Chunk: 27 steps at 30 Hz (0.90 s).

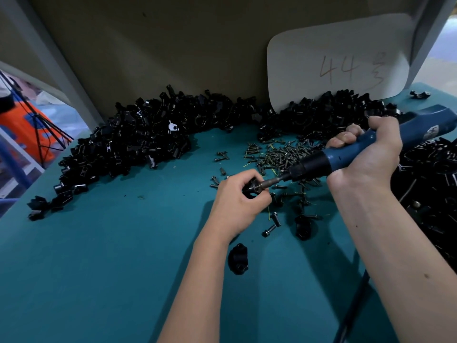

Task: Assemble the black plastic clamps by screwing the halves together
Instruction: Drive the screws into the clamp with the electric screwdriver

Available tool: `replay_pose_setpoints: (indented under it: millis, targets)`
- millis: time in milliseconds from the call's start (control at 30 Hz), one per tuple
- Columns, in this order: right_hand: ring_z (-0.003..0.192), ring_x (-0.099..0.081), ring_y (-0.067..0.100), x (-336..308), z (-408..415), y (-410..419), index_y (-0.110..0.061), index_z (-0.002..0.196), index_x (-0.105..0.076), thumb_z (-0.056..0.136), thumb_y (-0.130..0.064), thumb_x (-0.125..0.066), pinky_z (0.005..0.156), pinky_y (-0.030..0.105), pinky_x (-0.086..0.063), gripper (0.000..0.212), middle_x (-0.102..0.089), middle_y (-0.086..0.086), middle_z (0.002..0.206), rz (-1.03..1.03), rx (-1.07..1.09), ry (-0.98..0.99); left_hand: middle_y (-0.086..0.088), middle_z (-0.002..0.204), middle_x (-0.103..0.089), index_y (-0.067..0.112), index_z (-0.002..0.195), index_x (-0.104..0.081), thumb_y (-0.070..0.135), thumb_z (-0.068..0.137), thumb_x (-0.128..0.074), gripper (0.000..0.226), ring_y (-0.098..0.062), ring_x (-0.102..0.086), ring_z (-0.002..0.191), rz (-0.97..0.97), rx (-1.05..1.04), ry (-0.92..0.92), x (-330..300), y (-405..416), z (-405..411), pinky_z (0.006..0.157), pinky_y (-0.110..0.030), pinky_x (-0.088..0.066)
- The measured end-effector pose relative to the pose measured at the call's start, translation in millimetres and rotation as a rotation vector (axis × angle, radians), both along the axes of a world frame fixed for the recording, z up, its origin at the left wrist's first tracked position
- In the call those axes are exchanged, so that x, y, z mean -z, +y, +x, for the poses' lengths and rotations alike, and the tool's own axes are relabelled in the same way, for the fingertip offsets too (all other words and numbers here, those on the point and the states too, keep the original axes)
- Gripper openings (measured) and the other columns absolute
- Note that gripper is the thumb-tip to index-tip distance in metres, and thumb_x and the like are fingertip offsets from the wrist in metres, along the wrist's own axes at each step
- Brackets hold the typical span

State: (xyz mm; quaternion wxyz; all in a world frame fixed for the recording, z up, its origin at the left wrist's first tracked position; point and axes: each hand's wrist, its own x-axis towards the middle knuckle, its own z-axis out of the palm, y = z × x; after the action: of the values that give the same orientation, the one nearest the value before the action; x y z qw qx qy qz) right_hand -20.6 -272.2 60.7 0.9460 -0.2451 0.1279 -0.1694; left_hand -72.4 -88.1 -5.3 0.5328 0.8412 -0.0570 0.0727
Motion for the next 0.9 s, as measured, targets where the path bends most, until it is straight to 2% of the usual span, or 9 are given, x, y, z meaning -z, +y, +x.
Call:
replay_pose_setpoints:
  millis: [300,400,500,667,800,900]
  targets:
    - [0.051,-0.042,0.013,2,0,3,-0.009,0.106,-0.037,0.092,-0.011,-0.057,0.048,0.025,-0.038,0.025,-0.045,0.001,0.068,-0.012,-0.005,-0.029,0.009,0.056,-0.049,0.023,0.075,-0.059,0.021,0.08,-0.066,0.009,-0.012,-0.04,0.05,0.051,-0.076,-0.041,3,-6,-1,0.047,-0.028,-0.036]
    - [0.049,-0.041,0.013,4,0,3,-0.011,0.094,-0.042,0.092,-0.011,-0.057,0.048,0.025,-0.037,0.015,-0.044,0.0,0.066,0.002,-0.003,-0.016,0.009,0.055,-0.048,0.024,0.073,-0.058,0.02,0.079,-0.067,0.011,-0.009,-0.039,0.05,0.085,-0.133,-0.094,5,-8,-2,0.046,-0.02,-0.033]
    - [0.049,-0.042,0.013,5,0,5,-0.014,0.085,-0.042,0.092,-0.01,-0.057,0.048,0.025,-0.038,0.017,-0.045,0.0,0.065,0.021,-0.003,-0.008,0.012,0.055,-0.047,0.026,0.07,-0.056,0.019,0.077,-0.066,0.014,-0.009,-0.039,0.053,0.118,-0.181,-0.166,6,-10,-3,0.046,-0.017,-0.029]
    - [0.05,-0.042,0.013,6,1,9,-0.011,0.09,-0.042,0.091,-0.01,-0.058,0.049,0.026,-0.038,0.016,-0.045,0.001,0.066,0.016,-0.011,-0.011,0.014,0.057,-0.049,0.027,0.069,-0.055,0.024,0.075,-0.064,0.011,-0.01,-0.04,0.054,0.142,-0.221,-0.197,7,-9,-3,0.048,-0.018,-0.031]
    - [0.052,-0.041,0.013,8,1,10,-0.009,0.105,-0.037,0.091,-0.011,-0.057,0.049,0.027,-0.038,0.024,-0.044,0.002,0.068,0.009,-0.02,0.0,0.012,0.056,-0.049,0.026,0.069,-0.056,0.024,0.074,-0.064,0.008,-0.01,-0.04,0.053,0.129,-0.225,-0.191,8,-9,-2,0.047,-0.018,-0.031]
    - [0.052,-0.042,0.014,9,1,10,-0.009,0.104,-0.037,0.091,-0.01,-0.057,0.049,0.027,-0.038,0.023,-0.045,0.002,0.068,-0.001,-0.019,-0.009,0.012,0.055,-0.048,0.025,0.07,-0.058,0.025,0.073,-0.064,0.007,-0.01,-0.04,0.053,0.128,-0.223,-0.192,8,-9,-2,0.048,-0.017,-0.029]
